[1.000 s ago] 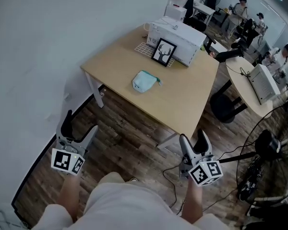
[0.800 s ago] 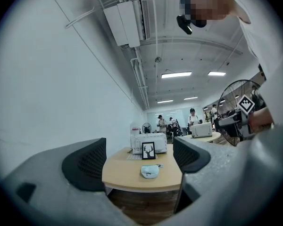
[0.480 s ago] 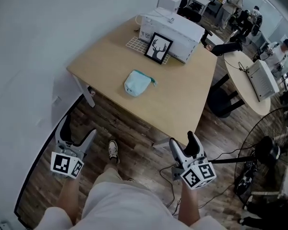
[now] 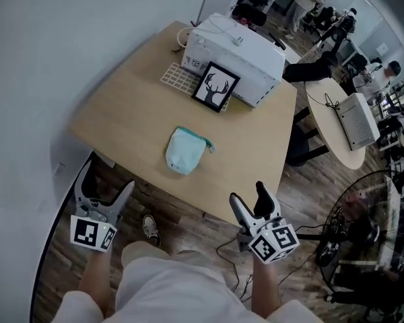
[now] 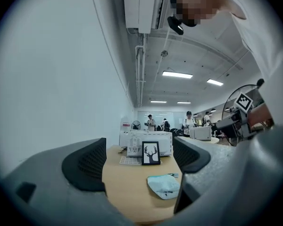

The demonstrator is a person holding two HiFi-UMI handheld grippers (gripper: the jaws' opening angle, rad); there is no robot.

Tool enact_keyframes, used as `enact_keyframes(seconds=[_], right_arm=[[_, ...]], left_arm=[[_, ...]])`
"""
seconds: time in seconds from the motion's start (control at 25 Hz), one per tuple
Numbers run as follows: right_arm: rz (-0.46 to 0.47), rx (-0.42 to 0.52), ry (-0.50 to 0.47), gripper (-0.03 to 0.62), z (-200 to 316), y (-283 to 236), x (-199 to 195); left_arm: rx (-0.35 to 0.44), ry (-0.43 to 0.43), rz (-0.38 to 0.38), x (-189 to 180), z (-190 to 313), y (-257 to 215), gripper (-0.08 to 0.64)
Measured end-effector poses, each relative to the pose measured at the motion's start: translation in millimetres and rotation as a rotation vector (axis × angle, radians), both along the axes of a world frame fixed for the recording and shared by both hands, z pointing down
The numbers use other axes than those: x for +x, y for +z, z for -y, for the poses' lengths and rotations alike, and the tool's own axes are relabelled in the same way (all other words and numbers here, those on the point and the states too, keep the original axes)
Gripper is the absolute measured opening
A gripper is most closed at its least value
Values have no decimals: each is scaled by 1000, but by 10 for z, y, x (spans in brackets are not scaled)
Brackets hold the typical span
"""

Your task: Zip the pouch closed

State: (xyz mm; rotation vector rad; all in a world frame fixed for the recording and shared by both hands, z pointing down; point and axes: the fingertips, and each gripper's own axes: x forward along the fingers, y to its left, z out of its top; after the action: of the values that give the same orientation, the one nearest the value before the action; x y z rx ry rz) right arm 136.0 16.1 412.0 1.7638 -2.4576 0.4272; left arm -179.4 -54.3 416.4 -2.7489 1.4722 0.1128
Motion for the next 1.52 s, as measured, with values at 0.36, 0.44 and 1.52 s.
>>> enact_keyframes(seconds=[0.36, 0.44, 1.52], right_arm=[[-9, -46, 32, 359, 649, 173, 246], [12, -66, 21, 359, 779, 325, 317], [-133, -501, -168, 242, 1986, 2531, 438]], left_arm=[[-18, 106, 6, 548, 741, 11, 437], [-22, 94, 21, 612, 826, 2, 437], [-96, -103, 105, 500, 688, -5, 436]])
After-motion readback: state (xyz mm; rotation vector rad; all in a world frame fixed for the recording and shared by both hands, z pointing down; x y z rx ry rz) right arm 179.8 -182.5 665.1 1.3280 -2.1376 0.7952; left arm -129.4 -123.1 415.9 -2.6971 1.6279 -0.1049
